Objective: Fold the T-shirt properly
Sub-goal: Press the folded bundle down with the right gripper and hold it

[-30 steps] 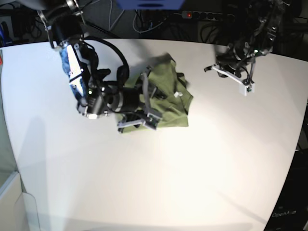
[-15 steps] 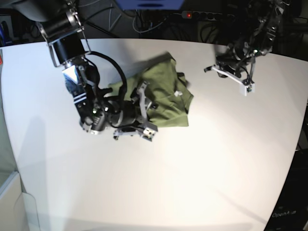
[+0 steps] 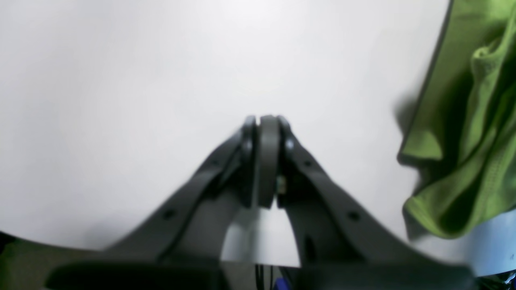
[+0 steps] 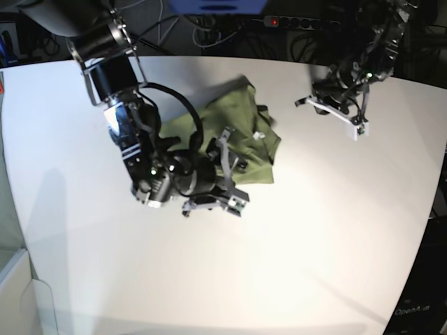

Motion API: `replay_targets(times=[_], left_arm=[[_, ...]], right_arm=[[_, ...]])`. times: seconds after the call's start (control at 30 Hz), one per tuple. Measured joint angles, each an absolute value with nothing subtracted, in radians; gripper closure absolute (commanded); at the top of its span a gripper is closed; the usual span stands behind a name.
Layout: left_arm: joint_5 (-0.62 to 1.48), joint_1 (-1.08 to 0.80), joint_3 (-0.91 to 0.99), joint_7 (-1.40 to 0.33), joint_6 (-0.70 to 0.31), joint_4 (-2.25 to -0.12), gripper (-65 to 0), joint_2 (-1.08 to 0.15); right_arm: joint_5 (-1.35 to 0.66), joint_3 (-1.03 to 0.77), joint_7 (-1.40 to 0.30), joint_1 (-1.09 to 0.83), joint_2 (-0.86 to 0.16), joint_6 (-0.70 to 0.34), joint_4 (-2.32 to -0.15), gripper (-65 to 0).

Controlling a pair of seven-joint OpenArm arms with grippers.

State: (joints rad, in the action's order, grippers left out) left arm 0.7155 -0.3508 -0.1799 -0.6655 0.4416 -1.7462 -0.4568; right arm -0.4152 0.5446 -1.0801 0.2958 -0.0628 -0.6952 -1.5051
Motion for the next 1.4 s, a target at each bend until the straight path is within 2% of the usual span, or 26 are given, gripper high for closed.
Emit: replay_targets(times=[0.13,0.3,0.63,1.2,1.27,1.4], left_arm=[[0.715,-0.352,-0.180,-0.664,0.442,-1.746,-2.2,-0.456],[0.715,-0.352,-0.180,-0.662,0.441,-1.746,-2.2,-0.455],[0.715,-0.352,-0.180,-0.662,0.442,-1.747,-2.2,-0.454],[0.719,-0.351,-0.179,-0.661,0.442,-1.746,-2.2,-0.454],[0.719,-0.351,-0.179,-0.661,0.442,-1.746,-2.2,-0.454],[0.719,-0.351,-0.179,-0.661,0.442,-1.746,-2.2,-0.454]], right_arm=[[-0.417,0.630,-1.074,0.327,-0.059,-0.696,-1.503,-29.0],[-0.417,0.640,-1.060,0.327,-0.049,-0.696,-1.500,-29.0],[-0.418,0.742,-0.978,0.358,-0.046,-0.696,-1.365,-29.0],[-0.418,0.766,-0.960,0.388,-0.047,-0.696,-1.361,-27.7],[-0.418,0.766,-0.960,0.388,-0.044,-0.696,-1.361,-24.1],[-0.419,0.766,-0.930,0.388,-0.033,-0.696,-1.361,-12.3]])
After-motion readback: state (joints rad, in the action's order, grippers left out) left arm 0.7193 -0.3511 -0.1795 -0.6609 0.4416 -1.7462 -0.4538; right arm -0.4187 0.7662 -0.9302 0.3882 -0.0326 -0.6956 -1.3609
